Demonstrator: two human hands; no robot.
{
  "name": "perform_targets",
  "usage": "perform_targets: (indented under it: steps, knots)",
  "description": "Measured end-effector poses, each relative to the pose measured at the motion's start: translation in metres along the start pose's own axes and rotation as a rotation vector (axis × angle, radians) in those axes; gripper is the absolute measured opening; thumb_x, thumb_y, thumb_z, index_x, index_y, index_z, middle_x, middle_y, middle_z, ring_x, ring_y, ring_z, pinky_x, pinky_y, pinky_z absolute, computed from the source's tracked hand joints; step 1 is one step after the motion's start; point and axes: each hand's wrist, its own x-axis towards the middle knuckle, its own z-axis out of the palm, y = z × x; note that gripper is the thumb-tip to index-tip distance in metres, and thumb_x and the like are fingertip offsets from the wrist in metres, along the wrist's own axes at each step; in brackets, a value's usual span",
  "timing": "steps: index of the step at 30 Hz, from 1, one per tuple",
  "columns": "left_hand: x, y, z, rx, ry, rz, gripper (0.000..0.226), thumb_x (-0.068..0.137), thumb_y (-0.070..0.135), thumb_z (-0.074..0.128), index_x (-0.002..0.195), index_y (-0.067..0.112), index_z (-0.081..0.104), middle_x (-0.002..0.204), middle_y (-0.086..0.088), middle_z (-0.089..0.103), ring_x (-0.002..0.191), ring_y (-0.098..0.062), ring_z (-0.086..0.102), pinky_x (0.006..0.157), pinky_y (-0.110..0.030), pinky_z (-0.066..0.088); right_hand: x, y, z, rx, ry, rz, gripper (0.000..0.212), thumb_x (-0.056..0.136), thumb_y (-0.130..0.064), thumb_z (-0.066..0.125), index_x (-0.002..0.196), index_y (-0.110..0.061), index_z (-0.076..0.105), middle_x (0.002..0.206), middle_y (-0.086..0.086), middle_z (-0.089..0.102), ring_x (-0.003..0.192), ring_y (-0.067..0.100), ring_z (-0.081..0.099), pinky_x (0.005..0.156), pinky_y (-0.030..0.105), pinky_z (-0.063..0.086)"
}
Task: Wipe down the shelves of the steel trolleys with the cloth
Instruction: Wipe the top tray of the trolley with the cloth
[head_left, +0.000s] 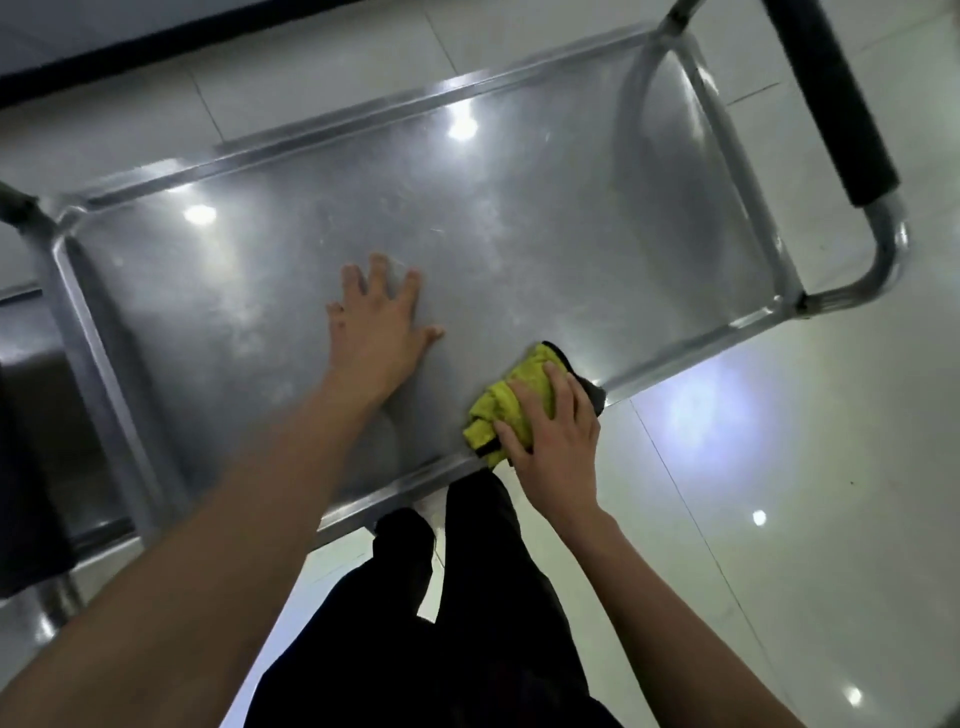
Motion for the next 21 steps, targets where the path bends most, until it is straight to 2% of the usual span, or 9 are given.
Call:
perform_targets:
  steps: [6, 10, 13, 16, 18, 21]
  knots:
    - [0.001, -0.004, -0.003, -0.002, -0.01, 0.028, 0.077, 0.089, 0.065, 0.056, 0.151, 0.03, 0.028, 0.162, -0.009, 0.014, 0.146, -0.041, 0.015, 0.103, -0.066, 0.038, -0.026, -0.004, -0.001, 0.006, -0.017, -0.064, 0.055, 0.094, -0.059, 0.043, 0.146, -0.041, 0.035, 0.16, 0.0, 0.021, 0.146, 0.03, 0.02, 0.114, 0.05, 0.03]
    - [-0.001, -0.031, -0.006, -0.051, 0.067, 0.083, 0.064, 0.092, 0.053, 0.059, 0.146, 0.024, 0.043, 0.16, -0.002, 0.03, 0.145, -0.028, 0.027, 0.1, -0.057, 0.044, -0.013, -0.012, 0.001, -0.018, 0.002, -0.025, 0.056, 0.097, -0.059, 0.04, 0.148, -0.035, 0.035, 0.157, 0.0, 0.027, 0.144, 0.029, 0.024, 0.112, 0.047, 0.029]
    - [-0.006, -0.062, -0.006, -0.051, 0.096, 0.075, 0.055, 0.092, 0.052, 0.06, 0.141, 0.028, 0.054, 0.159, -0.005, 0.033, 0.146, -0.03, 0.025, 0.111, -0.055, 0.035, 0.012, -0.029, 0.006, -0.005, -0.005, -0.01, 0.054, 0.097, -0.061, 0.037, 0.144, -0.034, 0.039, 0.157, 0.001, 0.026, 0.146, 0.029, 0.021, 0.112, 0.052, 0.028]
    - [-0.014, -0.07, -0.001, -0.003, 0.066, -0.002, 0.051, 0.093, 0.062, 0.053, 0.14, 0.044, 0.05, 0.164, -0.008, 0.018, 0.15, -0.04, 0.007, 0.114, -0.066, 0.017, 0.046, -0.05, 0.012, 0.045, -0.013, -0.01, 0.052, 0.098, -0.06, 0.036, 0.144, -0.035, 0.038, 0.161, 0.001, 0.018, 0.15, 0.03, 0.011, 0.115, 0.057, 0.023]
    - [-0.015, -0.066, 0.001, 0.002, 0.045, -0.018, 0.053, 0.094, 0.063, 0.049, 0.144, 0.045, 0.045, 0.165, -0.008, 0.013, 0.15, -0.042, 0.002, 0.114, -0.07, 0.015, 0.077, -0.067, 0.014, 0.05, -0.002, -0.041, 0.052, 0.098, -0.058, 0.039, 0.144, -0.033, 0.039, 0.162, 0.004, 0.017, 0.151, 0.031, 0.008, 0.117, 0.058, 0.019]
    - [-0.015, -0.067, 0.001, 0.002, 0.064, -0.044, 0.062, 0.092, 0.066, 0.05, 0.148, 0.042, 0.041, 0.165, -0.007, 0.015, 0.152, -0.038, 0.004, 0.116, -0.065, 0.018, 0.132, -0.092, 0.01, 0.029, 0.026, -0.112, 0.051, 0.1, -0.055, 0.039, 0.144, -0.029, 0.043, 0.162, 0.01, 0.018, 0.151, 0.035, 0.007, 0.119, 0.059, 0.011]
